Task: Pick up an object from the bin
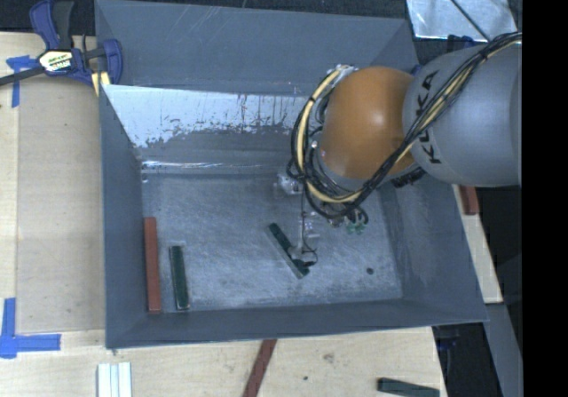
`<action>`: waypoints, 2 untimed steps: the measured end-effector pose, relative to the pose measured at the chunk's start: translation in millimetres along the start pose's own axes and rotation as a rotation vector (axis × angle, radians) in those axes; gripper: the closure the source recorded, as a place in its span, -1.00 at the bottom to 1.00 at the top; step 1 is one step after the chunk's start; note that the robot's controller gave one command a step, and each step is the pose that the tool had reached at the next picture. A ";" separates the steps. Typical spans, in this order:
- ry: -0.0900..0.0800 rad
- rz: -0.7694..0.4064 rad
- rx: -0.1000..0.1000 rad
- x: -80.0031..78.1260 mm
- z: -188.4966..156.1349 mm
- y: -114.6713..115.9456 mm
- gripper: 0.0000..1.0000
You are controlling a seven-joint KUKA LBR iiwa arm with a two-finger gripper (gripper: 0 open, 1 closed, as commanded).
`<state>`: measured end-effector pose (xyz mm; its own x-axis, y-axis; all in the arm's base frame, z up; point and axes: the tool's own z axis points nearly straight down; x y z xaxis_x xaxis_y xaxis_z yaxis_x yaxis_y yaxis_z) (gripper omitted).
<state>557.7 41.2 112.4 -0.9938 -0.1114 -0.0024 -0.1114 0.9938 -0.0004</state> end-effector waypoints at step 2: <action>-0.001 -0.103 -0.001 50.4 41.9 19.4 1.00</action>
Offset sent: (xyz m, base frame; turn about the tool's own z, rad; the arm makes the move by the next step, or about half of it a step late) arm 0.0000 0.0000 0.0000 0.0000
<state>505.6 54.9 70.3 -0.9772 -0.2125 -0.0036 -0.2125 0.9772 0.0007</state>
